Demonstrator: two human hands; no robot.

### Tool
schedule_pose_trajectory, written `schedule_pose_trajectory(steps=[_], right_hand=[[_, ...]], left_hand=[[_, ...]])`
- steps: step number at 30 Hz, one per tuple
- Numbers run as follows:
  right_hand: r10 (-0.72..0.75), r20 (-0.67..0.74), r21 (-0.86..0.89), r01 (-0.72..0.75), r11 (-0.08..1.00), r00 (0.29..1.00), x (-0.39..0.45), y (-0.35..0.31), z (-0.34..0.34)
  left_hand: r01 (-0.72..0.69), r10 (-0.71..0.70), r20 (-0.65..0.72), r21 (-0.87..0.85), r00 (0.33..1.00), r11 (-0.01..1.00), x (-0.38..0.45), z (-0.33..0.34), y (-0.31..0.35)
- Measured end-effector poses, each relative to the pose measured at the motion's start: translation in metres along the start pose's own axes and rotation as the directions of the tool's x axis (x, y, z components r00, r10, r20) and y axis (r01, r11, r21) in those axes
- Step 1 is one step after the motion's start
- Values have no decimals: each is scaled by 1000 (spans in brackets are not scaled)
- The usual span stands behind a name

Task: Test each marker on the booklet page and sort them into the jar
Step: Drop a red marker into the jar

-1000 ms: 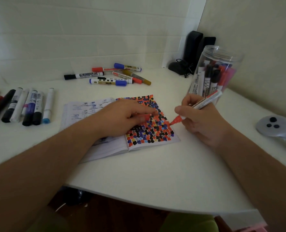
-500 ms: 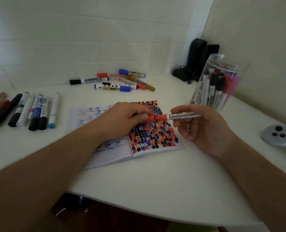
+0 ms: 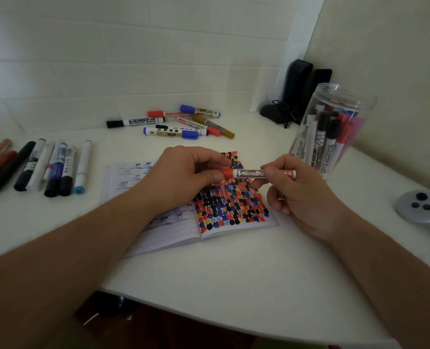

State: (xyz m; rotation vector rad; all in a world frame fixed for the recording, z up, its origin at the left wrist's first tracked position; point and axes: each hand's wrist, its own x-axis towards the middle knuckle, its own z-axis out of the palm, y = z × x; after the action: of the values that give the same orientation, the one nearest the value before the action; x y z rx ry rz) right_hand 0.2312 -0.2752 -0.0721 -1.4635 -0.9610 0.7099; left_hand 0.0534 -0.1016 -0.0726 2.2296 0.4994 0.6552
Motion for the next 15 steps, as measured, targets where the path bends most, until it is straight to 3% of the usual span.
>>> schedule_pose_trajectory(steps=[4,9,12,15], right_hand=[[3,22,-17,-3,1000,1000,0,-1,0],[18,50,-33,-16,999,999,-1,-7,-1],[76,175,41,-85,996,982,1,-18,-16],[172,413,110,-237,965,894,3,-23,-30]], left_hand=[[-21,18,-76,-36,997,999,0,3,9],[-14,15,18,-49,1000,999,-3,3,13],[-75,74,8,17,997,997,-3,3,14],[-114,113,24,59,993,992,-3,6,15]])
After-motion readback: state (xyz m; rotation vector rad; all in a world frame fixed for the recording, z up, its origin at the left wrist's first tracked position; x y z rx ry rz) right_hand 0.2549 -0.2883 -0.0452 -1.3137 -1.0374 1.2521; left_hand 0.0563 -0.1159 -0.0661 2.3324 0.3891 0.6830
